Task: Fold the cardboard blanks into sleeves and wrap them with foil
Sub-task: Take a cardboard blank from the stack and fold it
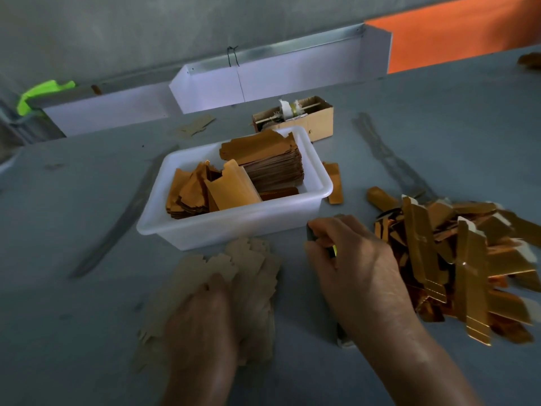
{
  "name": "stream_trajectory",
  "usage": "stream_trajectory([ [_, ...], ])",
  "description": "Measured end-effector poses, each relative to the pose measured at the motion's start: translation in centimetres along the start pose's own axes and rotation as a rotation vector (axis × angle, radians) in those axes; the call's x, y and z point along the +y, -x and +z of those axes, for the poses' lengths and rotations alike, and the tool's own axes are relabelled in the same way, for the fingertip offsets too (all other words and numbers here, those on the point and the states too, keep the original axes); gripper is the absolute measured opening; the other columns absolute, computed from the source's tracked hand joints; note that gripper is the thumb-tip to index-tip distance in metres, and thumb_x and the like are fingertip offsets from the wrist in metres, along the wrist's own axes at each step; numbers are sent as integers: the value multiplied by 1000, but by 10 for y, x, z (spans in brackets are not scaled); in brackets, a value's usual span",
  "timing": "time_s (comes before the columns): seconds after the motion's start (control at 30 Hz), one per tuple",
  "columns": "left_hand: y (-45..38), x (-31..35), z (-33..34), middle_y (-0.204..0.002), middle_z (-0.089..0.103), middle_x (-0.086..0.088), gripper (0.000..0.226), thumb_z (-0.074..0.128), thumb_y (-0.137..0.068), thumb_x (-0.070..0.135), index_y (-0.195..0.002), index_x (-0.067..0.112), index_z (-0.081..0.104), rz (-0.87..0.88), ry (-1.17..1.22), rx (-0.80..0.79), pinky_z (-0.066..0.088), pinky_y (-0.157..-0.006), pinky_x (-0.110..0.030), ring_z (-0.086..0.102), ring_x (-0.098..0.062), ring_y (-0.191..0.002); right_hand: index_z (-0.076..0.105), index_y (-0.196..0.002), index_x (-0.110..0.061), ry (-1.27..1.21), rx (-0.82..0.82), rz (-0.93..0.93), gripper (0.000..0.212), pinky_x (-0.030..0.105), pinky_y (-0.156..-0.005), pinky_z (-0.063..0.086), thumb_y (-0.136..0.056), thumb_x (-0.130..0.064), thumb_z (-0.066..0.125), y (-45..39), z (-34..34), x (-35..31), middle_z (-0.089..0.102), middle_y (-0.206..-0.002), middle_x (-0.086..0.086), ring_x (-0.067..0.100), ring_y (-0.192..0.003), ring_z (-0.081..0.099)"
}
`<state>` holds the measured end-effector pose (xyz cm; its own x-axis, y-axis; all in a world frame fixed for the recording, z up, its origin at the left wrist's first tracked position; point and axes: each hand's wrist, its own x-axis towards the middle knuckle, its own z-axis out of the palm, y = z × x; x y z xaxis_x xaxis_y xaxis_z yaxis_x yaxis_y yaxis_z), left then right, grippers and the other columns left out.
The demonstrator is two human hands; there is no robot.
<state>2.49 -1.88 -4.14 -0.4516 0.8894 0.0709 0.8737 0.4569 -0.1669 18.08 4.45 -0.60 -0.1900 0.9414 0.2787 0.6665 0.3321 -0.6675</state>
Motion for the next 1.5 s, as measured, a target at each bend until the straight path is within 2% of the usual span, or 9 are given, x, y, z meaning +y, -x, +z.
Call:
stream_trajectory([
  [0.2, 0, -10, 16, -76, 57, -21, 29, 77, -56, -12, -81, -1, 67, -45, 230, 269, 47, -44, -39, 60, -41, -67, 62, -117, -18, -20, 15, -50, 27, 27, -79, 53, -91, -21, 55, -2, 0, 2, 62, -110, -1, 12, -94, 59],
  [0.33, 4, -11, 13, -77, 54, -17, 23, 50, -82, 15, -81, 2, 70, 48, 306, 595, 46, -54, -40, 56, -37, -67, 68, -92, -25, -173, 10, -68, 11, 22, -65, 52, -89, -26, 57, 11, -6, 0, 68, -81, -5, 10, -73, 63],
  [0.43, 13, 1, -5, -83, 53, -10, 26, 48, -79, 21, -89, 9, 69, 89, 385, 669, 41, -61, -35, 53, -29, -75, 59, -98, -37, -469, -274, 61, 20, 20, -64, 54, -82, -45, 51, 29, -1, -11, 69, -82, -13, 1, -73, 65],
  [0.53, 29, 21, -17, -91, 53, -4, 36, 55, -72, 25, -105, 14, 65, 194, 508, 612, 42, -64, -29, 56, -24, -78, 65, -103, -35, -764, -461, 198, 19, 37, -85, 54, -87, -41, 57, 40, 12, -17, 71, -93, -9, 6, -89, 67],
  [0.7, 47, 41, -24, -91, 66, -3, 36, 69, -67, 19, -101, 10, 71, 278, 688, 465, 42, -69, -13, 66, -19, -79, 68, -96, -12, -1141, -371, 424, 16, 48, -91, 51, -89, -22, 57, 49, 7, -12, 70, -94, 15, 29, -97, 65],
  [0.93, 40, 34, -44, -98, 63, 20, 28, 69, -78, 37, -106, 39, 64, -3, 1187, 403, 47, -71, -9, 61, 5, -85, 69, -91, -11, -1103, -233, 418, 19, 14, -54, 51, -92, -7, 51, 49, -14, 0, 73, -76, 2, 11, -68, 70],
  [1.1, 24, 15, -49, -98, 74, 5, 52, 80, -60, 38, -108, 23, 68, -40, 1596, -337, 52, -90, -43, 70, -16, -93, 70, -91, -11, -1167, -354, 440, 19, 20, -58, 55, -89, -7, 51, 55, -25, 9, 73, -82, 7, 18, -76, 71],
  [1.33, 28, 25, -45, -85, 76, 3, 31, 84, -64, 31, -93, 31, 73, 75, 1509, -428, 50, -72, -28, 72, -11, -80, 65, -80, -27, -514, -236, 223, 13, 32, -63, 56, -86, -27, 54, 63, -27, 19, 67, -73, -4, 11, -69, 64],
  [1.5, 32, 34, -41, -80, 76, 2, 29, 73, -62, 31, -90, 34, 72, 53, 1544, -340, 55, -69, -33, 72, -14, -76, 60, -71, -22, -271, -58, 34, 16, 18, -58, 46, -82, -31, 53, 64, -26, 17, 58, -59, -3, 6, -68, 57],
])
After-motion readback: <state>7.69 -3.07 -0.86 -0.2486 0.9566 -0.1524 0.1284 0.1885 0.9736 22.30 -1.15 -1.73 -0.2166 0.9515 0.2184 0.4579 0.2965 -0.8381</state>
